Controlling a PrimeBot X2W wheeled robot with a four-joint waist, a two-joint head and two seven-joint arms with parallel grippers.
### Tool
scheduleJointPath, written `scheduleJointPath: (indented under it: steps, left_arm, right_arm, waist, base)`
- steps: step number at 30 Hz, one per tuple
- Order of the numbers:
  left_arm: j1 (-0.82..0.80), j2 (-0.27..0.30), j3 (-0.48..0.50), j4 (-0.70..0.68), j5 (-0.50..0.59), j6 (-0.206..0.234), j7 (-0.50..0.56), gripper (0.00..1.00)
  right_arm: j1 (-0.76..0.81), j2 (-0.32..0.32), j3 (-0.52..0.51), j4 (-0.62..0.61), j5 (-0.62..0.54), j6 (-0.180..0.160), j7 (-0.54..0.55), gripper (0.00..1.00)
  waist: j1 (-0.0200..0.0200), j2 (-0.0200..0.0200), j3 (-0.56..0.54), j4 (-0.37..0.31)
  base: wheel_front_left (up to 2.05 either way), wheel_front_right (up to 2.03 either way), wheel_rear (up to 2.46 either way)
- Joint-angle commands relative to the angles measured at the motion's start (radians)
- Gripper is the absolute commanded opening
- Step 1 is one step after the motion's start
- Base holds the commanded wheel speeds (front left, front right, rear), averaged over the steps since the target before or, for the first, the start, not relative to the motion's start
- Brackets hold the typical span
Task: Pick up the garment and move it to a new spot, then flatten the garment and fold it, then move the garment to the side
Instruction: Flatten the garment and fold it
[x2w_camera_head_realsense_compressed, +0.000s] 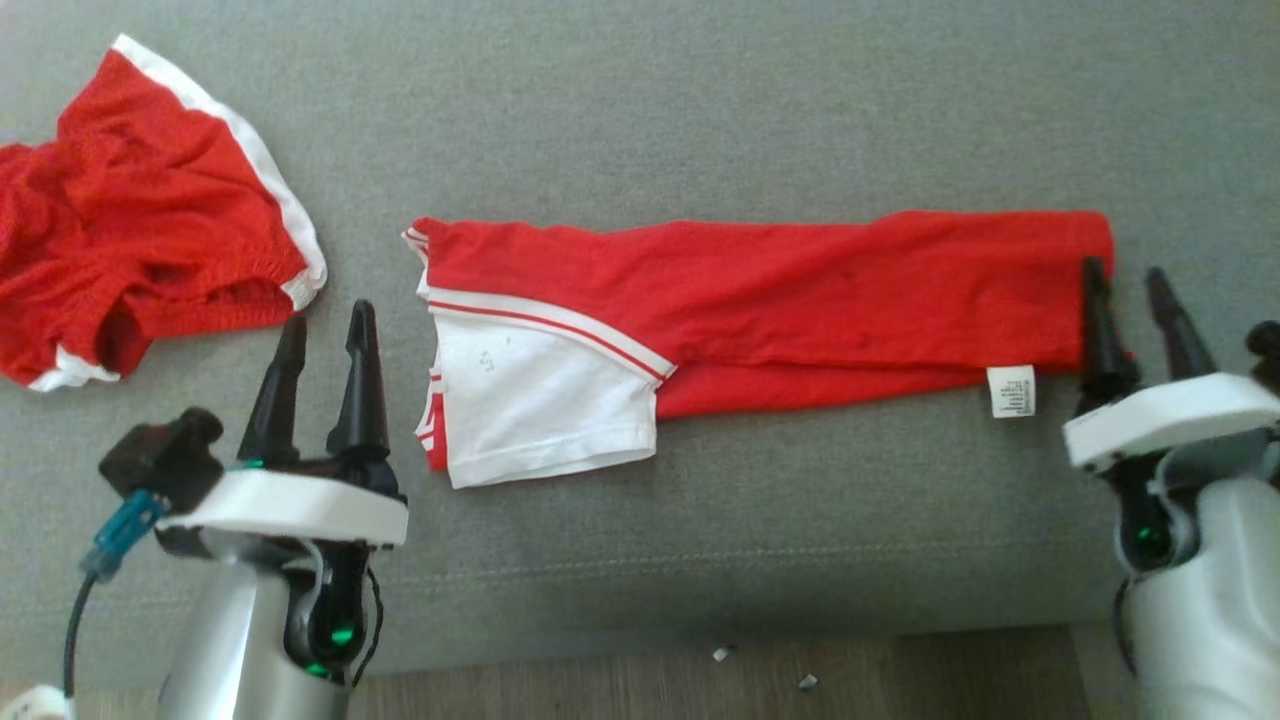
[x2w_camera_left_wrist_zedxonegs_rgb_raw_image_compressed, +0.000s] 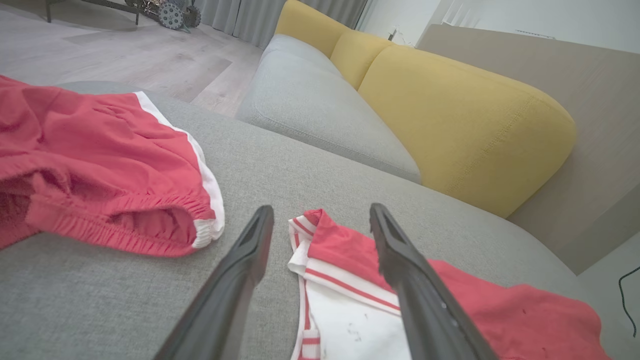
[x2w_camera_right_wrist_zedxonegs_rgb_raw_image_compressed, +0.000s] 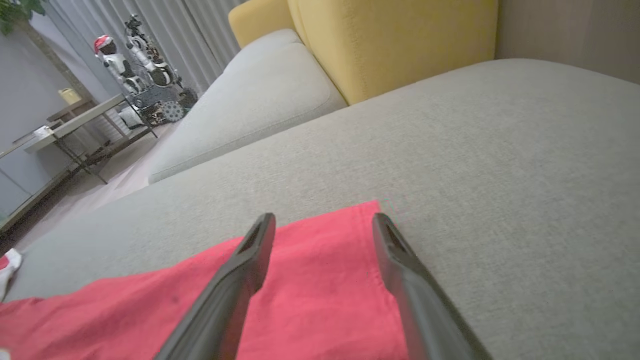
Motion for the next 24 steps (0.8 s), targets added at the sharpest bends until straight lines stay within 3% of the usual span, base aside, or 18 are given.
scheduleJointPath:
  steps: [1,11,24]
  left_arm:
    - [-0.048,0.005,0.038,-0.028,0.013,-0.005,-0.012,1.00]
    - [-0.083,-0.003,0.046,-0.019,0.034,-0.019,-0.012,1.00]
    - [-0.104,-0.005,0.050,-0.021,0.046,-0.026,-0.012,1.00]
  right_arm:
    - [-0.042,-0.001,-0.003,-0.014,-0.016,0.006,0.006,1.00]
    - [-0.151,0.015,-0.161,0.174,-0.087,0.006,0.074,1.00]
    - [-0.219,0.022,-0.177,0.301,-0.107,0.006,0.136,1.00]
  waist:
    - [0.0000,0.0000,0.012,0.008]
    - [0.0000,0.0000,0.060,0.034]
    - [0.0000,0.0000,0.094,0.044]
  base:
    - [0.00,0.00,0.00]
    - [0.00,0.00,0.00]
    - [0.00,0.00,0.00]
